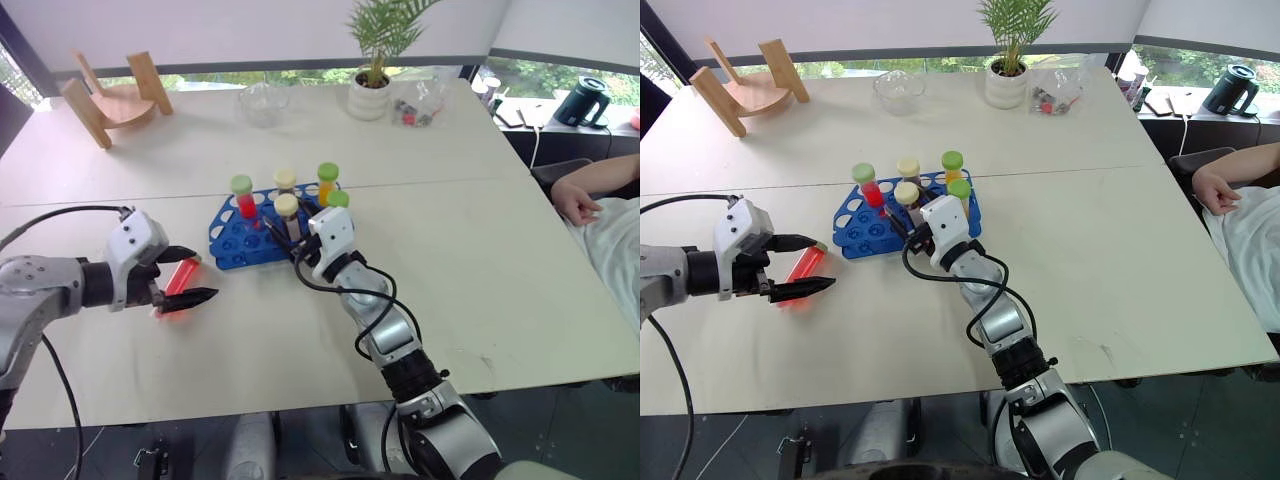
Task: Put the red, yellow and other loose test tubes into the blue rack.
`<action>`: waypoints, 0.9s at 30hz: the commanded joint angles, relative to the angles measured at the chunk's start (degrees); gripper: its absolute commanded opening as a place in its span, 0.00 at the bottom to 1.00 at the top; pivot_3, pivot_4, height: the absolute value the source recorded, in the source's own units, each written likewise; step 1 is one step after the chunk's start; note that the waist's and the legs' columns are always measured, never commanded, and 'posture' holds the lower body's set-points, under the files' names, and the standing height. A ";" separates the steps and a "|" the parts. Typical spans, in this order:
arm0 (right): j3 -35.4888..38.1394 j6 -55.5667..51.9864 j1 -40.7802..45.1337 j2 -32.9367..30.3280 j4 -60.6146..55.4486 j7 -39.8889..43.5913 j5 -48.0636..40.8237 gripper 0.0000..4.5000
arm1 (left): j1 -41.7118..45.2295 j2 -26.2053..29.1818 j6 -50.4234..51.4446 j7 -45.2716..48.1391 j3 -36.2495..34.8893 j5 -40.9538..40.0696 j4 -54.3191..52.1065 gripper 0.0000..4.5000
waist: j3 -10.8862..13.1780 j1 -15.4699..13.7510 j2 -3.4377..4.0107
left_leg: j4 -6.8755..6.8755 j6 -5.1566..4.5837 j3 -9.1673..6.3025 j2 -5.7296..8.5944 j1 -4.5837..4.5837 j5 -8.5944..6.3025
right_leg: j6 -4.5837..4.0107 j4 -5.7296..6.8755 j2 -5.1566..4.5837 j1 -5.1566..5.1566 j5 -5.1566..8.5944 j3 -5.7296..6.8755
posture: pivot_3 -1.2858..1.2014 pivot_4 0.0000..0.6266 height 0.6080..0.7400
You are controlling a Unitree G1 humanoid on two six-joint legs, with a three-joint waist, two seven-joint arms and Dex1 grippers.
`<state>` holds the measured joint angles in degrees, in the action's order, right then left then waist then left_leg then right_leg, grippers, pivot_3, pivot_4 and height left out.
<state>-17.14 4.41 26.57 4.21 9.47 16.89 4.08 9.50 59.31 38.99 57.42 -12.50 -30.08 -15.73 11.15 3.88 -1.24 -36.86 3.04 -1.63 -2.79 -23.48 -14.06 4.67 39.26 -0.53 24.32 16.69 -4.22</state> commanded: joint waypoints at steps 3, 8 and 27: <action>0.12 -8.87 -0.42 -4.69 -18.64 8.29 -5.96 0.99 | 7.01 7.08 6.14 -0.84 0.70 2.27 1.82 1.00 | 0.01 -0.04 -0.03 | -0.02 0.00 -0.01 0.01 -0.02 0.00 | 0.01 0.00 0.00 0.00 0.00 0.00 | 0.52 0.24 1.00; 4.69 -24.87 2.82 -15.86 -32.90 20.17 -19.31 0.99 | 19.35 13.52 14.77 2.90 7.87 3.03 8.58 1.00 | 0.02 -0.27 -0.03 | -0.07 0.00 -0.04 0.05 -0.01 0.00 | 0.02 0.00 -0.02 -0.07 0.00 0.06 | 0.52 0.24 1.00; 6.02 -47.44 7.43 -39.28 -41.33 40.21 -40.19 0.99 | 53.46 0.28 42.51 11.69 52.90 14.56 36.68 1.00 | 0.05 -0.13 -0.05 | -0.16 -0.20 -0.13 0.05 -0.05 -0.10 | 0.03 0.01 0.06 -0.07 0.04 0.10 | 0.52 0.24 1.00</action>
<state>-11.66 -43.88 34.01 -35.25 -30.07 58.14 -36.18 61.83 59.89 81.80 68.92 39.33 -16.82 19.88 11.20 3.75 -1.29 -37.02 2.84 -1.77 -2.74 -23.53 -14.16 4.70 39.27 -0.47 24.25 16.73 -4.12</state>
